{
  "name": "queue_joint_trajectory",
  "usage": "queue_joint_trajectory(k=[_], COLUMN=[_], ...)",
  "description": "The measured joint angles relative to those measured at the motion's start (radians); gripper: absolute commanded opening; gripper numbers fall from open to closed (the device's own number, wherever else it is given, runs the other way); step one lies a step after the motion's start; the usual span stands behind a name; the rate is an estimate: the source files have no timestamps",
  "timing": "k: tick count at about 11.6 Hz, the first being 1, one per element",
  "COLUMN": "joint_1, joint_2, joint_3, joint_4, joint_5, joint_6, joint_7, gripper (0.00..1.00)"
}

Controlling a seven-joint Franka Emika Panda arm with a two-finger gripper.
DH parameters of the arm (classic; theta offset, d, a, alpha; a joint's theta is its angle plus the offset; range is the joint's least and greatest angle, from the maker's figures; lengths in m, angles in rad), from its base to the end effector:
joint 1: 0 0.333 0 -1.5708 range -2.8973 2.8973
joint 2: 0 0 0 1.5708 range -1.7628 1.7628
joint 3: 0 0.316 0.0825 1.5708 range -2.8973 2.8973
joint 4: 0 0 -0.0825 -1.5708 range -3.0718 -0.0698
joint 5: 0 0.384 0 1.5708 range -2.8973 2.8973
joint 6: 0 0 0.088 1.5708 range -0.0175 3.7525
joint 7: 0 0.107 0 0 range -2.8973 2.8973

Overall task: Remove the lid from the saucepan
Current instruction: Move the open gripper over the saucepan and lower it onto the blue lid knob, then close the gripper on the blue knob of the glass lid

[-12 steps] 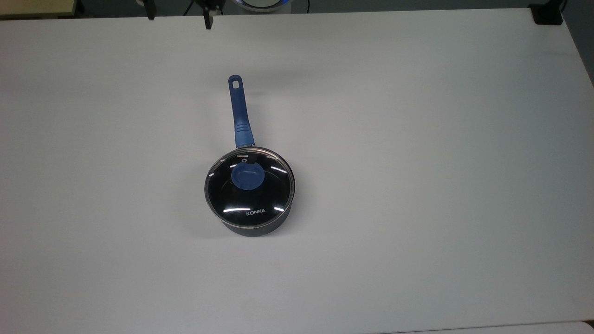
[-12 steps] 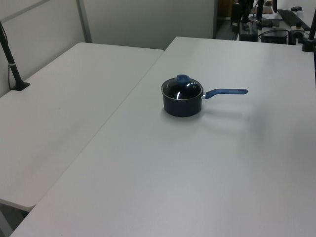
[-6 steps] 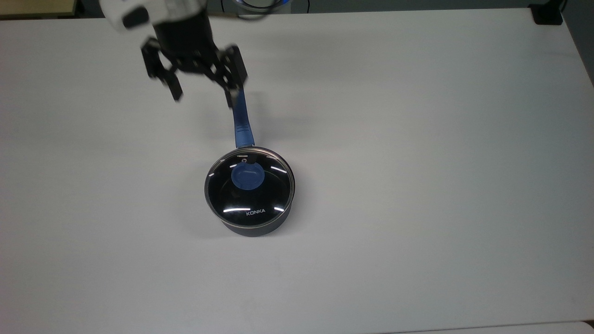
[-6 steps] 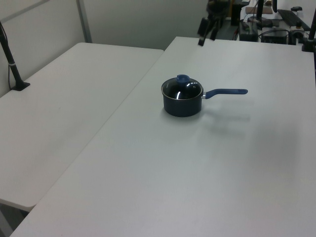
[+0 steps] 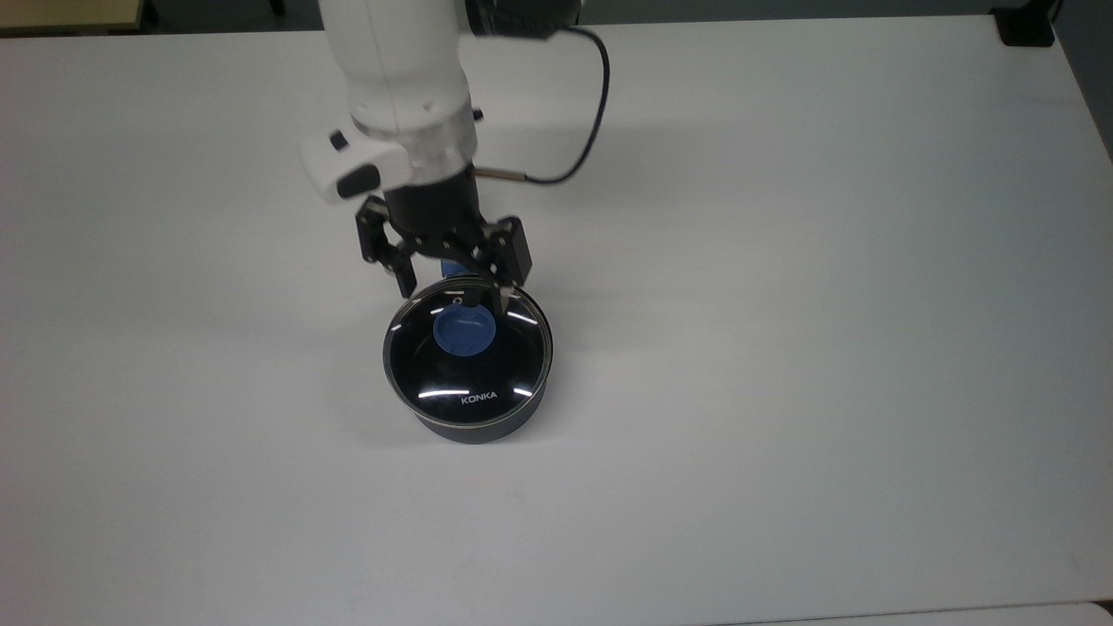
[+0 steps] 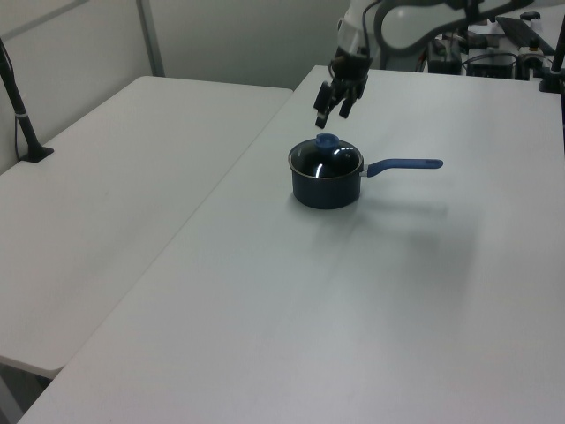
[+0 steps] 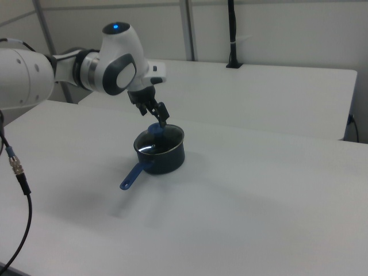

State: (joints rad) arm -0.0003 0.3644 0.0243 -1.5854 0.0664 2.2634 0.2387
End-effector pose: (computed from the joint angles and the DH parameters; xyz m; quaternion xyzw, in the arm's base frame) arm 0.6935 0.0162 0.4589 -0.9794 0.1241 -0.1504 0.0529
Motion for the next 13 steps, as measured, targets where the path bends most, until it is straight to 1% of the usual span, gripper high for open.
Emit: queue_joint_trajectory(k=[3,4,5,7,8,9,11,12,13], joint_1=[0.032,0.033,0.033,0.032,0.032,0.033,0.033,0.034,0.034], joint_2=[0.061,0.068,0.070,0.073,0.079,0.085,0.091,0.091,0.092], joint_3=[0.000,0.000,-0.001,-0.002,-0.002,-0.002,-0.001,-0.001,-0.001], joint_4=[0.003,0.005,0.006,0.008,0.008,0.008,0.009,0.010,0.010], joint_5=[-0.102,-0.120,-0.130,-0.139,-0.153,-0.164,-0.171,-0.171,-0.173], joint_6=[0.031,0.033,0.033,0.048,0.067,0.074,0.078,0.078,0.078], joint_7=[0.081,0.088,0.091,0.128,0.151,0.166,0.174,0.174,0.174], gripper=[1.00,1.00,0.95,0.78,0.76,0.69,0.59,0.56,0.55])
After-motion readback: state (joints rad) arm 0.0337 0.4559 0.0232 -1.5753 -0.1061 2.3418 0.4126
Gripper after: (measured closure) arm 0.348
